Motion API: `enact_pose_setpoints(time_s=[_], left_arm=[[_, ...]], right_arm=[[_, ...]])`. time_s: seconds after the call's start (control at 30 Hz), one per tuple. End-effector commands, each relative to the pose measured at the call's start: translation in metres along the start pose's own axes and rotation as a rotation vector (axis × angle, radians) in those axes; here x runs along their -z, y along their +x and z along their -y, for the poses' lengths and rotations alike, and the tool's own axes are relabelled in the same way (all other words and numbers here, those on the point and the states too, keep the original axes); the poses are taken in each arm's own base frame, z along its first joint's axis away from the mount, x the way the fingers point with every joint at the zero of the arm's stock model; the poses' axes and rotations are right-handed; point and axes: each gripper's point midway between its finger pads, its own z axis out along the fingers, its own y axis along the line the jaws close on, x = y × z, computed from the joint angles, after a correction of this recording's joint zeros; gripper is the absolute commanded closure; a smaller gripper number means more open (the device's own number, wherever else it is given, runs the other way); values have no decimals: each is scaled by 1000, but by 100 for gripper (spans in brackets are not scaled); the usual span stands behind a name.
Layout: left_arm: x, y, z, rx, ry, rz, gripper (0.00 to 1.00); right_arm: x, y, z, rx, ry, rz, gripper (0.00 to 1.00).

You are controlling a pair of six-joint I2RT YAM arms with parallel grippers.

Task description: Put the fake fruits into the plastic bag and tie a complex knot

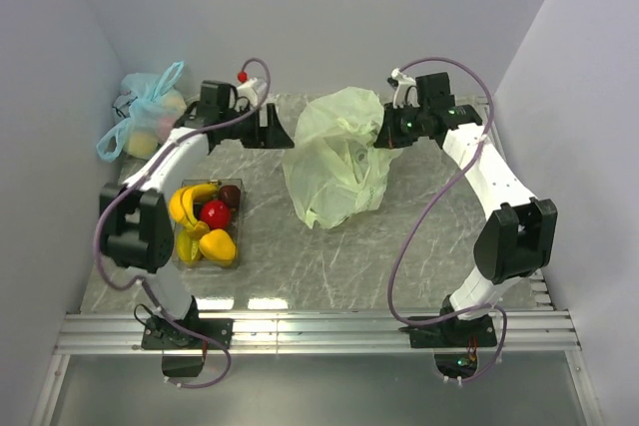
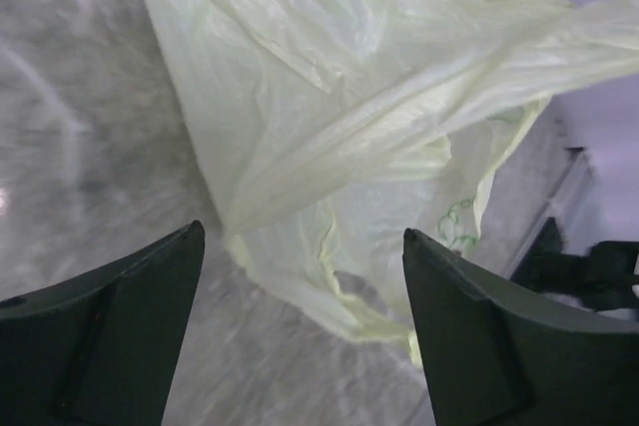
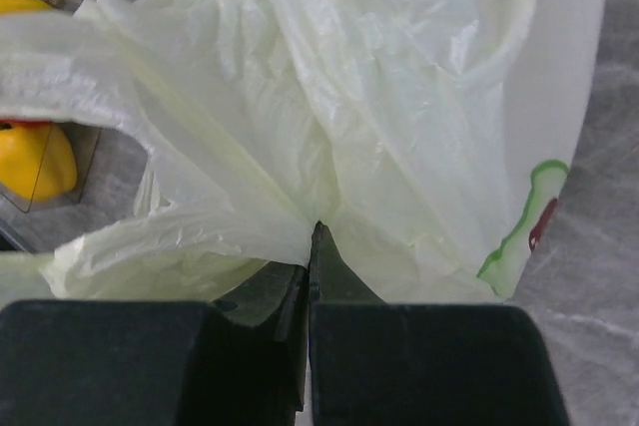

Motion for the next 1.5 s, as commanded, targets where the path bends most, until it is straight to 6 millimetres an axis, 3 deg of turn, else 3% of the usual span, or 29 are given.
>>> enact_pose_setpoints(time_s=[0.0, 0.17, 0.23, 0.4, 0.5, 0.57, 0.6, 0.9, 1.1, 1.23, 1.47], left_arm=[[79, -32, 15, -225, -125, 99, 12], [142, 8, -18, -163, -270, 27, 13], [174, 25, -34, -135, -411, 11, 13], [219, 70, -62, -115, -659, -65, 9], [231, 93, -76, -41, -747, -126, 8], [233, 101, -82, 17, -781, -139, 7], [235, 104, -87, 35, -802, -145, 1], [230, 105, -135, 141, -959, -194, 1], [205, 112, -143, 265, -893, -229, 1], [193, 123, -144, 324, -862, -242, 6], [190, 132, -142, 409, -819, -249, 16]], right_arm=[[6, -9, -3, -50, 34, 30, 100], [4, -10, -19, -50, 0, 31, 100], [5, -10, -22, -48, 0, 34, 100], [7, -1, -28, -56, -6, 26, 100], [5, 0, -28, -63, -5, 31, 100], [5, -1, -31, -61, -15, 37, 100], [4, -1, -32, -64, -17, 36, 100], [0, -6, -33, -63, -30, 46, 100], [-2, -11, -30, -59, -17, 54, 100], [-3, -13, -28, -61, -10, 59, 100], [-5, -15, -25, -60, 4, 65, 100]])
